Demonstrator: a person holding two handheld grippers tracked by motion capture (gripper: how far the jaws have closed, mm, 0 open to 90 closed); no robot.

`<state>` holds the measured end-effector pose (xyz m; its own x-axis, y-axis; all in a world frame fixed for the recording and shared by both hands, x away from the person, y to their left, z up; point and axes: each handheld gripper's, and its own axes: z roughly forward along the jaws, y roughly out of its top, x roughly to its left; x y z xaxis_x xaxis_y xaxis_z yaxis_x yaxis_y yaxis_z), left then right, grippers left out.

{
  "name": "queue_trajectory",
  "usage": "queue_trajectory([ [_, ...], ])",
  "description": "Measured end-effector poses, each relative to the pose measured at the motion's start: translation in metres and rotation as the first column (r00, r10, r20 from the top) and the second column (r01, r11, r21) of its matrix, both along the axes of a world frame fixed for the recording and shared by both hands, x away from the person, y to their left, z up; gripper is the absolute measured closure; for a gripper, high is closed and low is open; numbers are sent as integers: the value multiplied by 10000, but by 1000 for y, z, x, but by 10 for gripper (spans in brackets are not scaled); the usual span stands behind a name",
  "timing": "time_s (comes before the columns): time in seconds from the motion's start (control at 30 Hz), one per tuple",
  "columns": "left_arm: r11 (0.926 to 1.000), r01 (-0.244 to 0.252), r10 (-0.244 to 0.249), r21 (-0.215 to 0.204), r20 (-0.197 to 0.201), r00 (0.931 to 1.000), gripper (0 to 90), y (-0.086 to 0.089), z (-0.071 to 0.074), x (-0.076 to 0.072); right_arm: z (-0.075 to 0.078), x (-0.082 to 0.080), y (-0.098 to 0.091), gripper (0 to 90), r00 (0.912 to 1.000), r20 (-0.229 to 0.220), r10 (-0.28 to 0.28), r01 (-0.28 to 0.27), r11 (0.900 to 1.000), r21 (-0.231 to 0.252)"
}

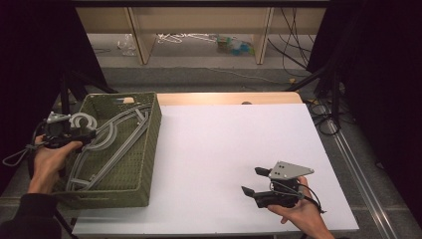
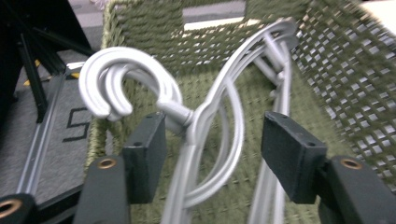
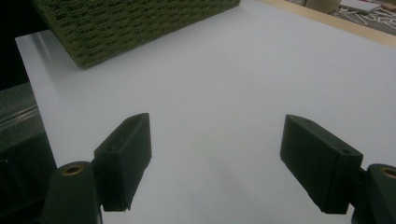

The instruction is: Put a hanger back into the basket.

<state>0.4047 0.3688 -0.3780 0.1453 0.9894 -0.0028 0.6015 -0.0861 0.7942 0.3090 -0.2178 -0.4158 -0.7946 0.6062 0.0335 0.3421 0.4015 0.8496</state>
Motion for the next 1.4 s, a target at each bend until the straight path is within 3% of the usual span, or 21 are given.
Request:
queue_trajectory([
  [0.17, 9985, 247, -218, -486, 606, 9979, 340, -9, 8, -14, -1, 0, 0, 258, 10000, 32, -32, 32, 10000, 7],
  [0.3, 9965, 672, -620, -503, 994, 9931, 314, -18, 17, -25, -1, 0, 1, 258, 10000, 9, -59, 59, 10000, 21],
  [0.33, 9950, 829, -765, -555, 1081, 9912, 313, -20, 19, -29, -1, 1, 0, 258, 10000, 19, -45, 45, 10000, 14],
  [0.4, 9871, 1105, -967, -1156, 1190, 9882, 304, -25, 22, -35, -1, 0, 0, 258, 10000, -52, -67, 67, 10000, 44],
  [0.5, 9834, 1467, -1317, -1066, 1362, 9819, 298, -36, 25, -45, -2, 1, 1, 258, 10000, -50, -42, 42, 10000, 62],
  [0.7, 9634, 2430, -2212, -1133, 1764, 9592, 275, -71, 22, -61, -3, 2, 0, 257, 9999, -110, -79, 80, 9999, 69],
  [0.93, 9314, 3416, -3110, -1254, 2130, 9262, 238, -110, 10, -71, -2, 1, 0, 256, 9997, -239, -71, 76, 9998, 174],
  [1.07, 9144, 3807, -3471, -1375, 2172, 9123, 207, -126, 5, -77, -2, 1, -1, 254, 9998, -91, -174, 175, 9997, 169],
  [1.13, 9029, 4103, -3782, -1279, 2171, 8999, 187, -133, 4, -79, -2, 2, -1, 253, 9999, -7, -172, 172, 9996, 203],
  [1.2, 9004, 4170, -3842, -1239, 2230, 8959, 175, -138, 3, -81, -2, 2, -1, 252, 9999, -103, -130, 132, 9997, 185],
  [1.27, 8990, 4150, -3787, -1403, 2273, 8972, 170, -141, 1, -84, -3, 2, 0, 251, 9997, -209, -97, 102, 9997, 213],
  [1.4, 8902, 4284, -3805, -1549, 2642, 8862, 160, -149, -1, -91, -4, 2, 0, 240, 9999, -133, -65, 70, 9993, 356],
])
